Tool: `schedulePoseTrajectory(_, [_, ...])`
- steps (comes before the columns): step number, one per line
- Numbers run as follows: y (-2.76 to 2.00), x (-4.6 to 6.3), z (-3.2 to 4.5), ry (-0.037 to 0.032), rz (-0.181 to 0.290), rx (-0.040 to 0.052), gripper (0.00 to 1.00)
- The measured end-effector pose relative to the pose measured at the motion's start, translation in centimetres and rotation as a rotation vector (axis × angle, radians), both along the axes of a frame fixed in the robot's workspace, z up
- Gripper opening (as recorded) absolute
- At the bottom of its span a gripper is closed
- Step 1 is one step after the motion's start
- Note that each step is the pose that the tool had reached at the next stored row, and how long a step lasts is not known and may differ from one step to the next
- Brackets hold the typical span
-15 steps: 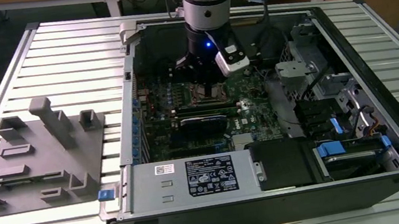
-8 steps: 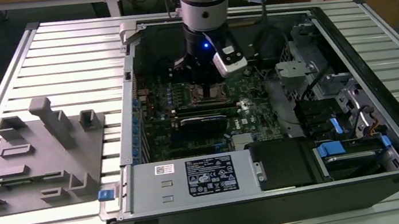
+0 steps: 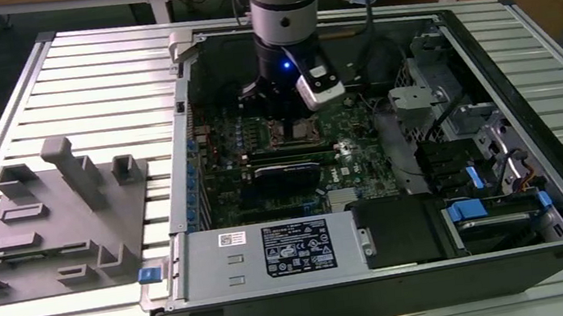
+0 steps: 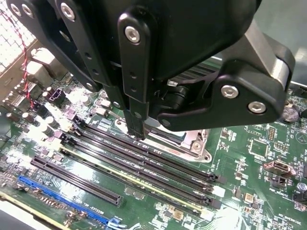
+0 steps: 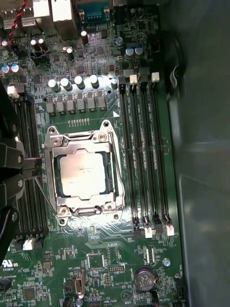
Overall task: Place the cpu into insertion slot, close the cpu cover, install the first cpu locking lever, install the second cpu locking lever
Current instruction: 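Install the second cpu locking lever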
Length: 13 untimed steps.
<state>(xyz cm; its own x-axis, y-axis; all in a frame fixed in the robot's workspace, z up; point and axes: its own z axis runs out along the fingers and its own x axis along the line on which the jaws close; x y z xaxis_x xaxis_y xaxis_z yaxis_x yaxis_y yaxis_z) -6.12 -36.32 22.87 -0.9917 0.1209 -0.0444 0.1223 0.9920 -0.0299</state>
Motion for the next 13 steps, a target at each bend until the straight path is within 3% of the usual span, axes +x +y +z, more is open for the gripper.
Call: schedulePoseTrajectory(13, [-0.36,-0.46,-0.17,0.0001,0.0,-0.0008,0.11])
